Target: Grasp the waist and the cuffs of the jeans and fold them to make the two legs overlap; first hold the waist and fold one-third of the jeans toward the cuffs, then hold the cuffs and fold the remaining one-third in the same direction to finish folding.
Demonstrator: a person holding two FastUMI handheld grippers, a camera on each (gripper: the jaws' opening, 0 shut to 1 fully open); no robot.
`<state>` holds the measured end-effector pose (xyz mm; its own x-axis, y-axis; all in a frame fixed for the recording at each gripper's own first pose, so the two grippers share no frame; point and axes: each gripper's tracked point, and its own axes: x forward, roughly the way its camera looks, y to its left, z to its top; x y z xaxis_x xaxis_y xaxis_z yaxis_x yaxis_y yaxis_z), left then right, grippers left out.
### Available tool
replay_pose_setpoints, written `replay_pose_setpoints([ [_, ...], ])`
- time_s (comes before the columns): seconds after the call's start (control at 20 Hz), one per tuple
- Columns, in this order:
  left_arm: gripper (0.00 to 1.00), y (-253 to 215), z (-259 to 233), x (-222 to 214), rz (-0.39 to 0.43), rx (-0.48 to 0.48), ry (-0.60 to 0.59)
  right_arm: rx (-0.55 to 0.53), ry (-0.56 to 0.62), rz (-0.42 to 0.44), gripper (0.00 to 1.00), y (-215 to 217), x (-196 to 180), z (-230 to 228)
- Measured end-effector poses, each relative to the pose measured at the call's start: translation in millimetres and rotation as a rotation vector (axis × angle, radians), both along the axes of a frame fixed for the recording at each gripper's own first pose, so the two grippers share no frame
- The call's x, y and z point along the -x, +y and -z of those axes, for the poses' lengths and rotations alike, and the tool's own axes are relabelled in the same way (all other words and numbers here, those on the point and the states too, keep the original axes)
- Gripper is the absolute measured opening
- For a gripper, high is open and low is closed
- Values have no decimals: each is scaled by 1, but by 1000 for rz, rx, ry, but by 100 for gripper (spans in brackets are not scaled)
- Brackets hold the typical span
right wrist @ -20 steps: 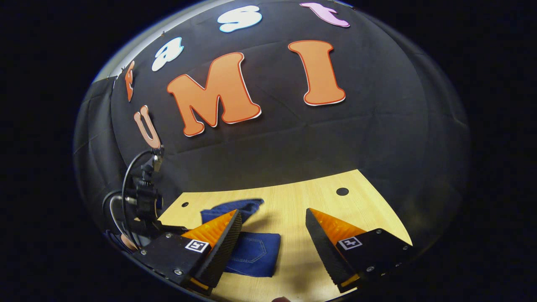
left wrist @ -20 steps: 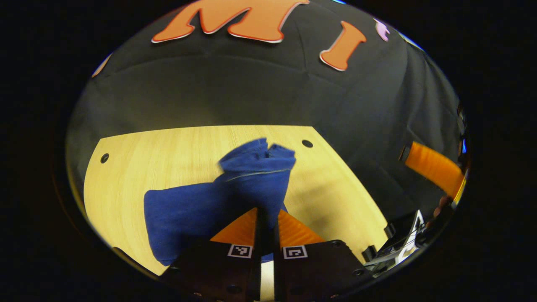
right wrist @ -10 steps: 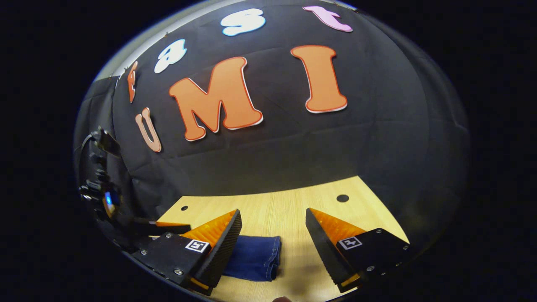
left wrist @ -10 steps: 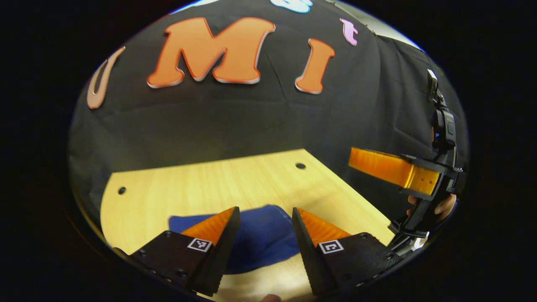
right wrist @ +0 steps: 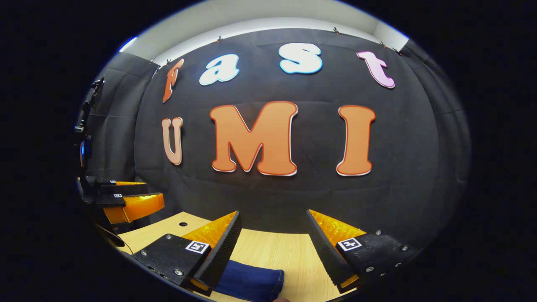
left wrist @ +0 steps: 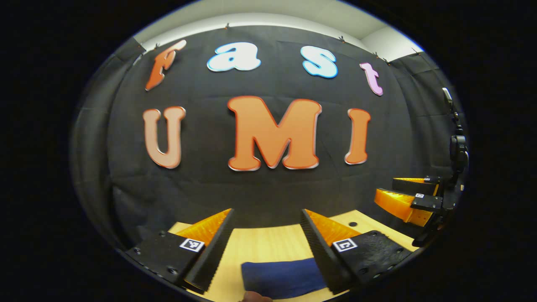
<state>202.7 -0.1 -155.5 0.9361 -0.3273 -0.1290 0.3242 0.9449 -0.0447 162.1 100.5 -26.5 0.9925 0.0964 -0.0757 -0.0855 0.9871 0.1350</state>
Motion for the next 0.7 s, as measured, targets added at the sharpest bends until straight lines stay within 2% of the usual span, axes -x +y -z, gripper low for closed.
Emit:
replay_pose_setpoints([
  [0.05, 100, 5, -2, -2, -33, 19, -24, 2, -9, -2, 95, 3, 0, -4],
  [0.1, 100, 11, -4, -5, -62, 39, -45, 5, -18, 0, 95, 6, 0, -7],
  [0.15, 100, 14, -6, -7, -72, 60, -64, 11, -29, 1, 100, 8, 1, -9],
  [0.2, 100, 14, -7, -6, -77, 71, -77, 18, -41, 4, 95, 10, 2, -12],
  [0.25, 95, 17, -8, -5, -101, 63, -90, 21, -50, 15, 95, 11, 2, -12],
  [0.3, 95, 18, -11, -5, -125, 55, -106, 20, -62, 15, 96, 14, 4, -13],
  [0.35, 95, 14, -10, -2, -128, 54, -111, 19, -63, 13, 87, 19, 6, -11],
  [0.45, 95, 10, -10, 1, -102, 74, -116, 22, -55, 0, 87, 28, 10, -4],
  [0.5, 95, 6, -6, 3, -91, 85, -116, 27, -50, -11, 96, 32, 13, 0],
  [0.55, 96, -2, -4, 8, -75, 92, -114, 37, -41, -13, 96, 35, 15, 3],
  [0.6, 96, -9, 4, 16, -71, 90, -116, 39, -32, -12, 88, 36, 18, 7],
  [0.65, 95, -14, 8, 21, -68, 84, -119, 35, -28, -8, 88, 39, 20, 8],
  [0.7, 95, -17, 8, 23, -58, 83, -122, 28, -33, -7, 100, 41, 22, 6],
])
